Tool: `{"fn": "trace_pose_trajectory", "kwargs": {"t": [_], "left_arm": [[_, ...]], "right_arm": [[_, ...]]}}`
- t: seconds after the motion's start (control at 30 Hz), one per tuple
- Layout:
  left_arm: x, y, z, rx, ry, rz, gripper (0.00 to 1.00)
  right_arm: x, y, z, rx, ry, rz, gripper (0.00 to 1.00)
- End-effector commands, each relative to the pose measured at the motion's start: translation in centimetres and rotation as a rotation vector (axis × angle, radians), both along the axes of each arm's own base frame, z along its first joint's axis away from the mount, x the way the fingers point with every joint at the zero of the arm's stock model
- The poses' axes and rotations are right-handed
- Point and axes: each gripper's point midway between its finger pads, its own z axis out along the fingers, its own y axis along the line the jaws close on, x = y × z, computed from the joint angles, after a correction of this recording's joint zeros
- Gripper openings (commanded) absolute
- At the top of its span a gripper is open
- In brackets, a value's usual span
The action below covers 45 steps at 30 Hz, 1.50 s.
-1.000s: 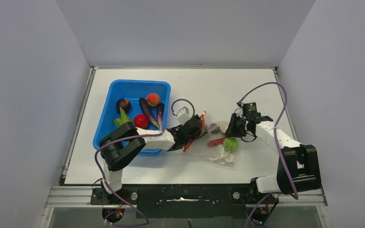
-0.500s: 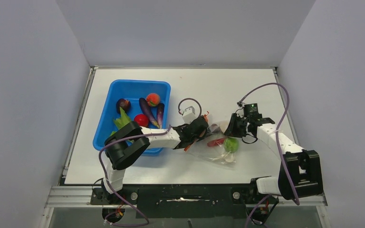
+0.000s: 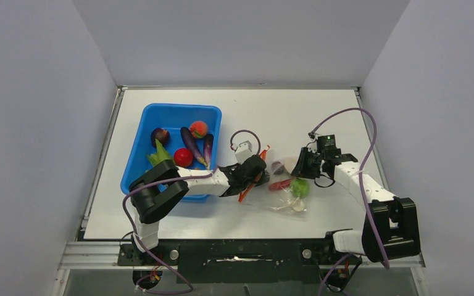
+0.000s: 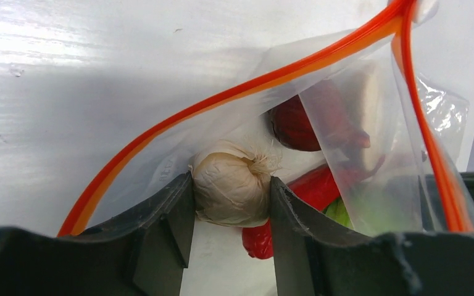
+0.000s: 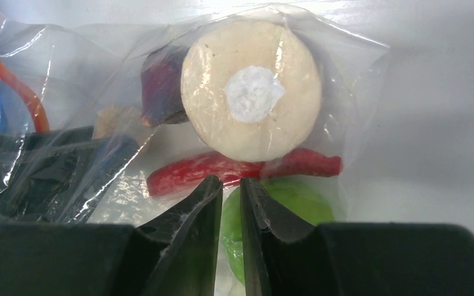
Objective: Open the zip-top bag and remove the fake food
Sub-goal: Pick up the fake vegetable from the zipper food storage bag.
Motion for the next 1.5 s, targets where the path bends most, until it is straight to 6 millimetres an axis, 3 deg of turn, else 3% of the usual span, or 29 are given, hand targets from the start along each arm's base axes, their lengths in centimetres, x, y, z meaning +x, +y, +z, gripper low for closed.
{"fn": "trace_pose_trajectory", "kwargs": {"t": [0.0, 0.13, 0.33, 0.57, 0.73, 0.9, 1.13, 1.3, 1.47], "left_arm": [[-1.3, 0.1, 2.4, -0.004, -0.029, -0.092, 0.36], [-2.8, 0.4, 1.2, 0.047, -0.001, -0.197, 0.49], [-3.2, 0.9, -0.7, 0.132, 0.042, -0.216, 0.63], [-2.9, 0.3, 0.1, 0.11, 0.021, -0.206, 0.65], [-3.0, 1.0, 0.1, 0.103, 0.022, -0.179, 0.54], [-2.9, 1.3, 1.2, 0.034, -0.02, -0.151, 0.39], [-2.6, 1.2, 2.5, -0.042, -0.064, -0.121, 0.3], [-2.3, 1.0, 2.8, -0.052, -0.068, -0.108, 0.27], [-2.4, 0.9, 2.7, -0.063, -0.068, -0.114, 0.25]], "right_arm": [[0.8, -0.4, 1.1, -0.021, -0.056, -0.001, 0.2], [0.9, -0.2, 1.6, -0.01, -0.068, 0.007, 0.2], [1.0, 0.1, 2.2, 0.006, -0.077, 0.017, 0.21], [0.9, 0.1, 2.9, 0.005, -0.095, 0.029, 0.21], [1.4, 0.0, 4.5, 0.006, -0.136, 0.028, 0.2], [1.7, 0.9, 7.8, 0.069, -0.267, 0.049, 0.22], [0.6, 5.3, 11.4, 0.274, -0.364, 0.148, 0.33], [-0.1, 8.6, 11.9, 0.287, -0.386, 0.216, 0.43], [-0.1, 9.8, 11.1, 0.257, -0.333, 0.21, 0.49]]}}
